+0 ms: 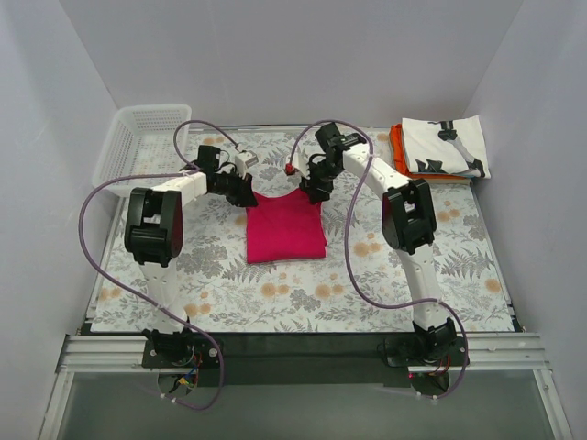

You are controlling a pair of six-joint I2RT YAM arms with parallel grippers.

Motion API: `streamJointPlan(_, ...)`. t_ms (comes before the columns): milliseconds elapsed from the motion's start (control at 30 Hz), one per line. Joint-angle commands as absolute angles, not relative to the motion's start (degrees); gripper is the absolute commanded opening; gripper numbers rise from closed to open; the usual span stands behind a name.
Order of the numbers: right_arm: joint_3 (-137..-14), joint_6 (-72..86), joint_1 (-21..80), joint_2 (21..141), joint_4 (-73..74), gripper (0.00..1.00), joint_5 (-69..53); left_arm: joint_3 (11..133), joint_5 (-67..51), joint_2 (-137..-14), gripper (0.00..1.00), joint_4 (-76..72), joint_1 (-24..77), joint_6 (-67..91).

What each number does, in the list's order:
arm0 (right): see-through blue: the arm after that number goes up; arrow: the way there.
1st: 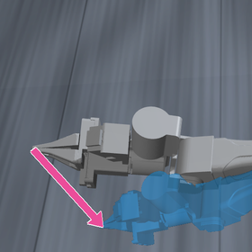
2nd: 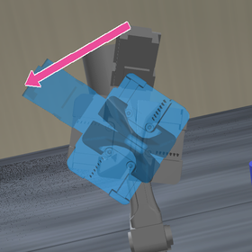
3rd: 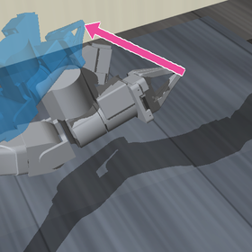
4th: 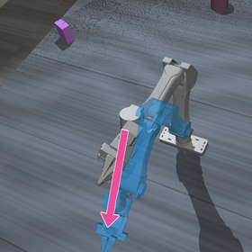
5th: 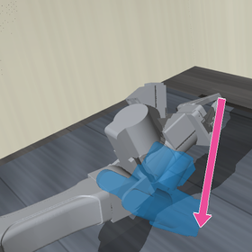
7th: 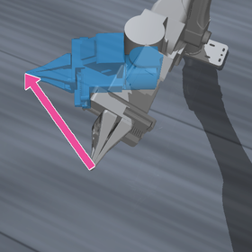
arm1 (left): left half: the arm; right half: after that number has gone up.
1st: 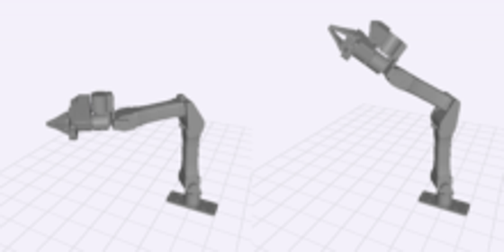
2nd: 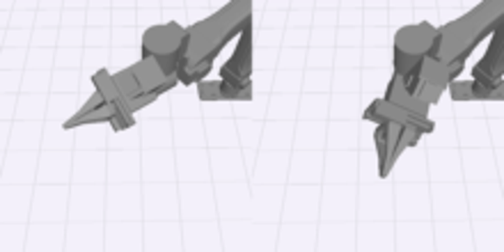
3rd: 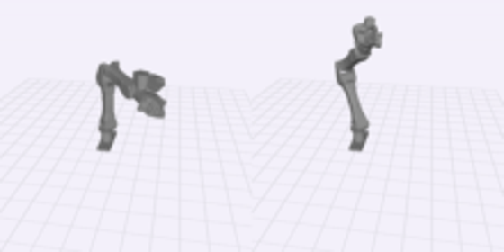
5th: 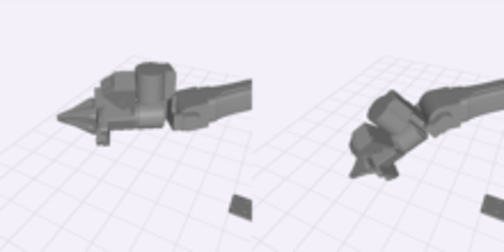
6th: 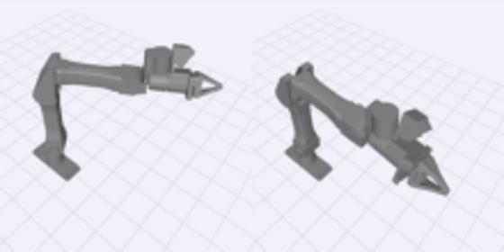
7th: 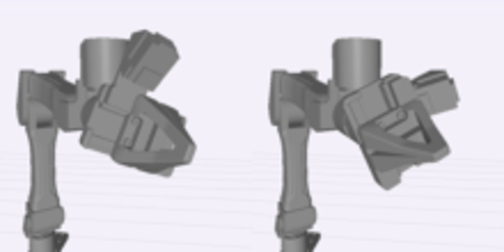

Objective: Fold and stack the t-shirts
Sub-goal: Fold the tshirt

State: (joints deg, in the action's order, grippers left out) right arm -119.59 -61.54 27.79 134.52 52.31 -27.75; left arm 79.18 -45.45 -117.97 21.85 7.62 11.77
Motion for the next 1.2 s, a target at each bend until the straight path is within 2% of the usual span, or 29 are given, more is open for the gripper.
streamJointPlan(0, -122.17, -56.78, 26.11, 131.58, 49.31, 0.49, -28.65, 82.0, -45.7, -115.49, 0.16, 21.53, 7.29, 13.88)
streamJointPlan(167, -124.01, -50.81, 24.53, 128.94, 48.26, 0.46, -32.42, 79.98, -47.37, -109.87, 0.27, 23.29, 7.38, 12.48)
streamJointPlan(333, -125.5, -37.11, 23.47, 131.92, 42.63, 0.38, -38.4, 78.31, -48.08, -106.97, 0.29, 23.2, 9.49, 10.99)
streamJointPlan(533, -127.44, -25.08, 23.47, 137.9, 35.88, 0.34, -46.49, 77.35, -50.09, -109.07, 0.33, 17.41, 12.13, 11.08)
streamJointPlan(600, -124.81, -22.95, 23.47, 138.78, 30.95, 0.32, -48.33, 77.52, -49.84, -110.73, 0.34, 16.0, 13.53, 9.5)
streamJointPlan(767, -122.7, -20.83, 23.55, 142.47, 29.97, 0.24, -50.44, 77.26, -48.52, -114.34, 0.35, 15.91, 16.25, 7.83)
streamJointPlan(933, -112.87, -22.5, 23.73, 141.07, 29.88, 0.2, -51.94, 70.86, -47.55, -113.12, 0.35, 18.63, 18.89, 2.04)
streamJointPlan(1167, -91.0, -26.1, 25.13, 127.39, 30.15, 0.19, -56.85, 54.79, -50.62, -100.23, 0.35, 24.68, 22.23, 1.06)
